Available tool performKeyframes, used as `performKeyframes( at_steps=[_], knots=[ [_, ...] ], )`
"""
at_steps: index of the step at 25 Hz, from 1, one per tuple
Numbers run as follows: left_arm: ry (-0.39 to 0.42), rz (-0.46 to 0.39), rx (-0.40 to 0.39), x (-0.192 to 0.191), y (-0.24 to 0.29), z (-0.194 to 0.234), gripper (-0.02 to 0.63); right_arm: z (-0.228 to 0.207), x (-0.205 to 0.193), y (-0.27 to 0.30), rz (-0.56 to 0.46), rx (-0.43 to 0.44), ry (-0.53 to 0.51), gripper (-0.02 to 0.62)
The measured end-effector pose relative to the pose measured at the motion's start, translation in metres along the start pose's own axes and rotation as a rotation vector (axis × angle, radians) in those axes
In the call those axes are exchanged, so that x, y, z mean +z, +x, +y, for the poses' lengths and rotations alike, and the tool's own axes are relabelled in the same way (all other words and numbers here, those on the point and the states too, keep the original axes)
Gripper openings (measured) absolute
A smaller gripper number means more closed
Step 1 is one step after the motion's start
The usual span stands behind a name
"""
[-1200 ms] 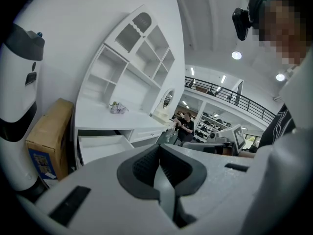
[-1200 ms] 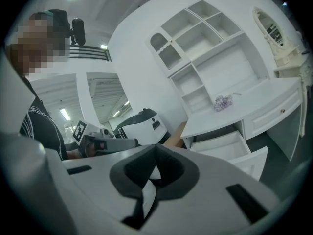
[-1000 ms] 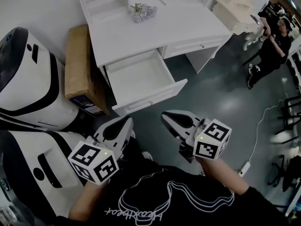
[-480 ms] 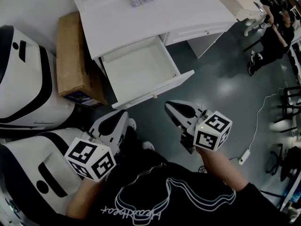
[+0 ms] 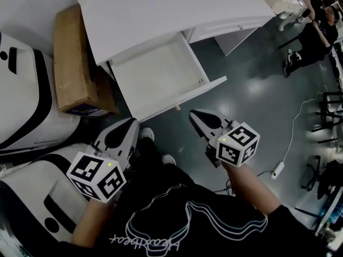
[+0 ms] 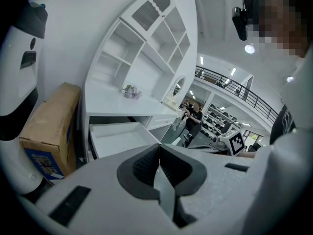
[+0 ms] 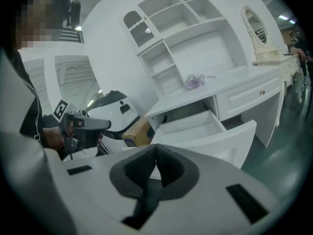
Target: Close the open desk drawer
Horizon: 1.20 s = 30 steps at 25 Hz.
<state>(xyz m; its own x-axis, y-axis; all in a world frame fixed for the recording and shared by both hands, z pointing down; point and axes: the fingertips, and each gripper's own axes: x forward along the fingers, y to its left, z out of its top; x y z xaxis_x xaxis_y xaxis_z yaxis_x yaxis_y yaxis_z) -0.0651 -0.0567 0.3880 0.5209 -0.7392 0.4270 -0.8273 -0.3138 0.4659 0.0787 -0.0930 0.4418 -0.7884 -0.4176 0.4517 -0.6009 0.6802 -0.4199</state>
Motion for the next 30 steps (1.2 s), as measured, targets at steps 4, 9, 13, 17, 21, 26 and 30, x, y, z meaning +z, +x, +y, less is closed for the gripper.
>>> performKeyframes(
  at_steps=[4, 9, 13, 17, 21, 26, 30],
  knots=[
    [-0.006, 0.014, 0.023, -0.001, 0.003, 0.017, 0.006, -0.013, -0.015, 0.013, 0.025, -0.022, 0.006, 0.005],
    [-0.028, 0.028, 0.036, -0.005, 0.008, 0.031, 0.006, -0.026, -0.03, 0.029, 0.058, -0.042, 0.013, 0.005],
    [-0.036, 0.046, 0.042, -0.01, 0.014, 0.037, 0.006, -0.031, -0.038, 0.04, 0.078, -0.044, 0.016, 0.005],
    [-0.042, 0.059, 0.044, -0.014, 0.016, 0.044, 0.006, -0.036, -0.044, 0.05, 0.087, -0.049, 0.024, 0.005],
    [-0.051, 0.072, 0.049, -0.019, 0.017, 0.047, 0.006, -0.039, -0.047, 0.054, 0.091, -0.055, 0.034, 0.005],
    [-0.06, 0.082, 0.049, -0.023, 0.019, 0.05, 0.006, -0.043, -0.047, 0.059, 0.088, -0.06, 0.041, 0.005],
    [-0.062, 0.085, 0.051, -0.024, 0.022, 0.055, 0.005, -0.045, -0.048, 0.061, 0.085, -0.067, 0.047, 0.005]
  ],
)
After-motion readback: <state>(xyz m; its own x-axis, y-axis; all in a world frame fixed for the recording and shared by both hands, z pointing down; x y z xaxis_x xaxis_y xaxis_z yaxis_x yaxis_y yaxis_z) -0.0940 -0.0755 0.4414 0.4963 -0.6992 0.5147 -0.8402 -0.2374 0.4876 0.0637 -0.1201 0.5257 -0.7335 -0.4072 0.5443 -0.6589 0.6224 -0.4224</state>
